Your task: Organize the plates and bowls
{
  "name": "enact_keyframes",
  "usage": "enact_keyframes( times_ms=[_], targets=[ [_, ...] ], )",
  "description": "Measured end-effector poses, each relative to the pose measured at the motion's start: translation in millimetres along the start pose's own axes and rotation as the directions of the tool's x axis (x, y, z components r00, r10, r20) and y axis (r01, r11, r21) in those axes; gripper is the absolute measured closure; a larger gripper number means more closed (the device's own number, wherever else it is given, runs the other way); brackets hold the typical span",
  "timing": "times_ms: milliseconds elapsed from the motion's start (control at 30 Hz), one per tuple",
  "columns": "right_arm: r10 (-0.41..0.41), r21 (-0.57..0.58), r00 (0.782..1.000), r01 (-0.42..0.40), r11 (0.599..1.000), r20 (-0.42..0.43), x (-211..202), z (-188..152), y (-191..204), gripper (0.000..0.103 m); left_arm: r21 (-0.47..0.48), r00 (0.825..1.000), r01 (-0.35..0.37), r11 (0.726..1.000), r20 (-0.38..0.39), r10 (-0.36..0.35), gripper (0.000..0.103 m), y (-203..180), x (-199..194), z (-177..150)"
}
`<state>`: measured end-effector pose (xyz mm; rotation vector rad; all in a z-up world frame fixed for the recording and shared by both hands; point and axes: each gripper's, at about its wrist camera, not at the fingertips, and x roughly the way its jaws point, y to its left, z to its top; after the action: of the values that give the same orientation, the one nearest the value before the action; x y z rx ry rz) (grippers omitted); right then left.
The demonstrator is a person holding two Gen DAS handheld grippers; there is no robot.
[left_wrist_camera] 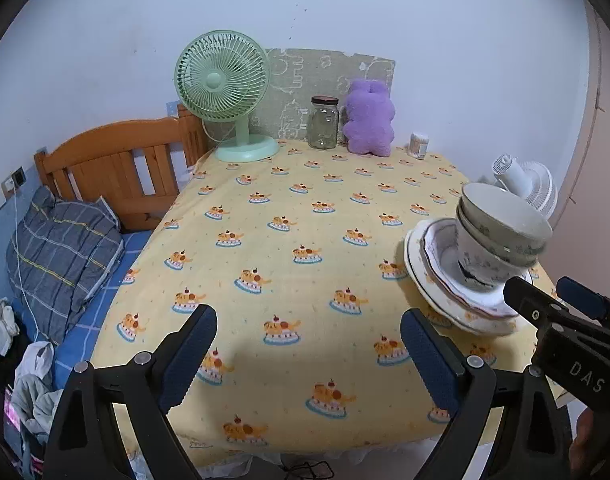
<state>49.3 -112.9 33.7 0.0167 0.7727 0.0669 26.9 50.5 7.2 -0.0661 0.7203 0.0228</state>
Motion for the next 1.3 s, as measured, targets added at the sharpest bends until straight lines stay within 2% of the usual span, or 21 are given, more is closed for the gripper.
enact_keyframes(
  times_ms=[367, 733, 1300],
  targets=[
    [0.014, -0.025, 0.999, -0.013, 1.0, 0.046, -27, -27, -3, 0.022, -0.019, 1.0, -0.005, 1.0, 0.019, 0.005, 0.009, -8, -25, -27],
    [0.0, -0.027, 0.994, 0.003, 1.0, 0.11, -37, -21, -6, 0.022, -0.033, 0.995, 0.0, 0.999, 0.097, 0.003, 0.009, -12, -33, -18],
    [-0.012, -0.037, 0.992, 0.017, 0.999, 0.124, -34, -13, 0, 0.018, -0.076, 0.995, 0.019, 0.997, 0.102, -0.011, 0.003, 1, -28, -11]
  ],
)
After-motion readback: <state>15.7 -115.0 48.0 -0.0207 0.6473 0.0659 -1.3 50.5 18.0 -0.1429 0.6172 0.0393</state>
